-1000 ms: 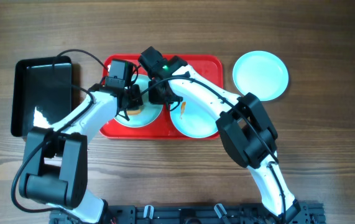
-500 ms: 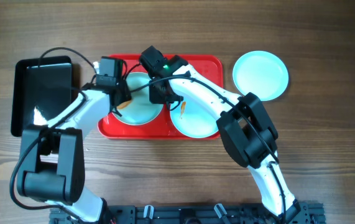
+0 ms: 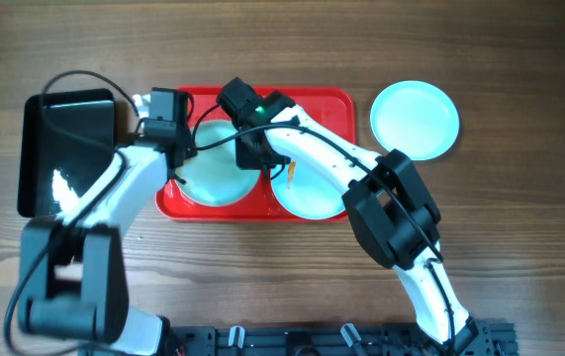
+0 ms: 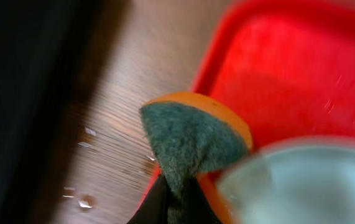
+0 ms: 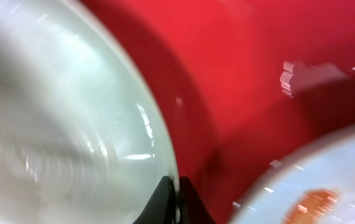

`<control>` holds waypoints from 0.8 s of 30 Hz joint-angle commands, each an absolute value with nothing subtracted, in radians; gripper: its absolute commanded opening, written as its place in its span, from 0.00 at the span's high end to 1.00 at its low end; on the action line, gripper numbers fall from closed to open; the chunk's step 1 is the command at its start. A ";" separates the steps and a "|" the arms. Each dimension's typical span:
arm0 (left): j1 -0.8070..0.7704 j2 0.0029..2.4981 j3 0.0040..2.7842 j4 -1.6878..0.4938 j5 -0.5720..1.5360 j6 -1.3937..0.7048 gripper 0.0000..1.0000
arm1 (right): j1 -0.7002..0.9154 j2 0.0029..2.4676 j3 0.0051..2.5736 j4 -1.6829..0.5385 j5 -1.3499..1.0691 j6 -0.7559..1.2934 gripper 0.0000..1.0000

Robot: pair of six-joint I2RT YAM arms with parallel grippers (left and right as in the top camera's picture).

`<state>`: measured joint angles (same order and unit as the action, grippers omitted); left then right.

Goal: Clean dirty plates on tray and stack at the side

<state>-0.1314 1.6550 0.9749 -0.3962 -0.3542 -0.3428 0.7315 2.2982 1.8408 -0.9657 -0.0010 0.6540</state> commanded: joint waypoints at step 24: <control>-0.139 1.684 0.981 -0.579 0.054 -0.348 0.96 | 0.724 2.268 1.843 -0.958 0.052 0.661 0.96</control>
<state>-0.1360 1.6478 0.9752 -0.5667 0.0662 -0.3431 0.7296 2.2982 1.8408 -0.9569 0.0235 0.6544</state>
